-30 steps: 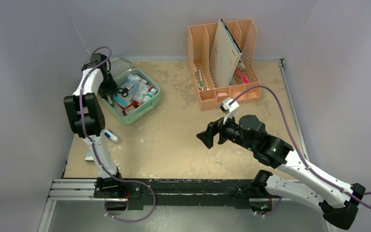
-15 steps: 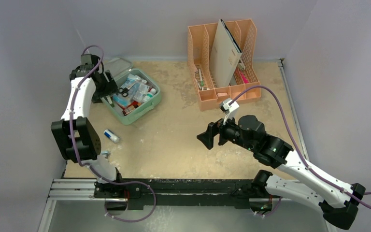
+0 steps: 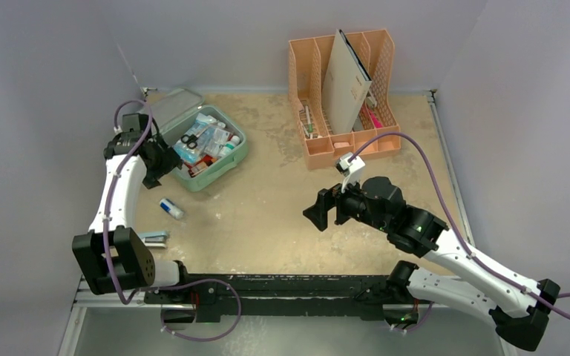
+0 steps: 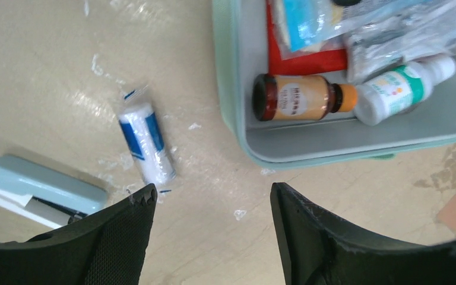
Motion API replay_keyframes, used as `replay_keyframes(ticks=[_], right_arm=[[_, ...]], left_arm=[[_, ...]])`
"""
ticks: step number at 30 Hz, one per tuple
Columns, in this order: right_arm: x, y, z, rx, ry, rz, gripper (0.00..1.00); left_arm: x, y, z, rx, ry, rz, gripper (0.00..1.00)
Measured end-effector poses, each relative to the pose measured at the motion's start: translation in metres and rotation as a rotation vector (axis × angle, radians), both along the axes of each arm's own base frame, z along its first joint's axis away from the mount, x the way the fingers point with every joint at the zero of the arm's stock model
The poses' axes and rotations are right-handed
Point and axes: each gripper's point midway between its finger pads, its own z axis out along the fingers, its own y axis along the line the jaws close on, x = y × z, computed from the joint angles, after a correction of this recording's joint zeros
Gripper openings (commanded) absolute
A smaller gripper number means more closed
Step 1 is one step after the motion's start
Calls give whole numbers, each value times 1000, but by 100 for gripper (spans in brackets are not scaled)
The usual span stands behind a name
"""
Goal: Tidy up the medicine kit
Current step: Place the medical item at the medicine box.
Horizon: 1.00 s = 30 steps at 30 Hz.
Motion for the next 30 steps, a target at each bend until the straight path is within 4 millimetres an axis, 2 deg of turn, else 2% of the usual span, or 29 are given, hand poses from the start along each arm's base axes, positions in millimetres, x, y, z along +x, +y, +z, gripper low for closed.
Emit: replay_keyframes(ticks=[8,15,22,30], right_arm=[[0,-1,0,1,1,-5,99],[0,-4,2,0,-6,-18,99],[-2,-8,3,0,-9,-21,99],[-3,-11,6,6,-16,-24,99]], left_arm=[[-32,4,-44,-24,116,165,50],[-51,10,-74,-74,176,258,44],[-51,14,-92,-82,200,286,43],[-46,19,-104,-83,212,299,44]])
